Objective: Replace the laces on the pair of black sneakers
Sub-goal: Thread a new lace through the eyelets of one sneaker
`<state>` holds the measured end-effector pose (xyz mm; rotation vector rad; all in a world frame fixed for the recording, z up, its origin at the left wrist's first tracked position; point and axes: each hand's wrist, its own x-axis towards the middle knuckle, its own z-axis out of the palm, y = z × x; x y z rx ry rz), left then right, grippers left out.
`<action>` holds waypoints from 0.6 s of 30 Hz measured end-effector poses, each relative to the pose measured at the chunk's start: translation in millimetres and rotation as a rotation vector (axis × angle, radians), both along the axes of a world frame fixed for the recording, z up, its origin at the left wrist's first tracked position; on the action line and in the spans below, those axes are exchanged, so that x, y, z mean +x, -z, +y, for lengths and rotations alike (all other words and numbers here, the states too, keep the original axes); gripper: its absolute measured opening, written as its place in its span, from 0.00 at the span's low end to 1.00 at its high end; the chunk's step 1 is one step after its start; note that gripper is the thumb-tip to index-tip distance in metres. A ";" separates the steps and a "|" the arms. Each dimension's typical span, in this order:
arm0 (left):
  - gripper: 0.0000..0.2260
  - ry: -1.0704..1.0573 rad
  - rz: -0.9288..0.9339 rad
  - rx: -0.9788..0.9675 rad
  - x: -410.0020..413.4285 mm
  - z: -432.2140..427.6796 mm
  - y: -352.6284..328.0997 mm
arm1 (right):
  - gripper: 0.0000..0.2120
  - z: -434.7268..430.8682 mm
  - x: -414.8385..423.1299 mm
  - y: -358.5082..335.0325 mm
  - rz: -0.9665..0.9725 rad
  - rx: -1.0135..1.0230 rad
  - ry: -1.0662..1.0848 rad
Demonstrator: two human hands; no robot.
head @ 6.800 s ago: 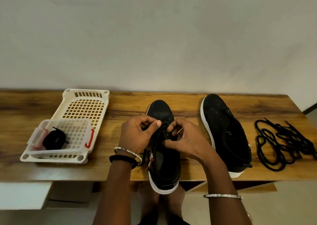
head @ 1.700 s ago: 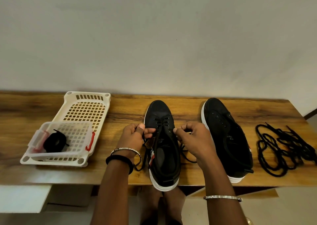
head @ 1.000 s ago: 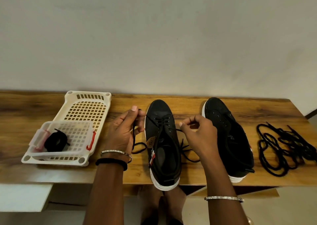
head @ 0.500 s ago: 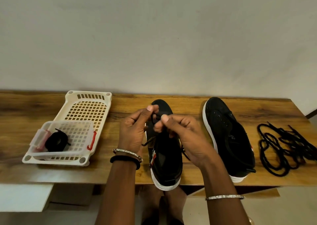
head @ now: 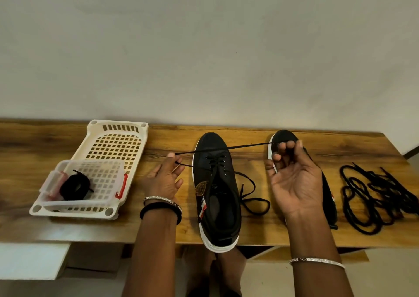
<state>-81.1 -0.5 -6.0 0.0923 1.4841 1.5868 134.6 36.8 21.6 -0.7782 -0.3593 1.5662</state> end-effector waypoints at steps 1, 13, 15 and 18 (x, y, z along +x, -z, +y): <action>0.03 -0.001 0.026 -0.012 -0.7 0.5 1.2 | 0.10 0.7 -0.5 1.0 -0.059 0.012 -0.002; 0.12 0.156 0.559 0.505 12.1 4.5 -17.3 | 0.10 -6.0 -34.8 4.9 -0.646 0.182 -0.385; 0.12 0.319 0.590 0.565 17.3 3.3 -20.1 | 0.11 -8.7 -39.1 4.3 -0.717 0.207 -0.456; 0.12 0.503 0.703 0.531 22.8 2.7 -15.1 | 0.12 -9.4 -43.4 4.9 -0.685 0.222 -0.462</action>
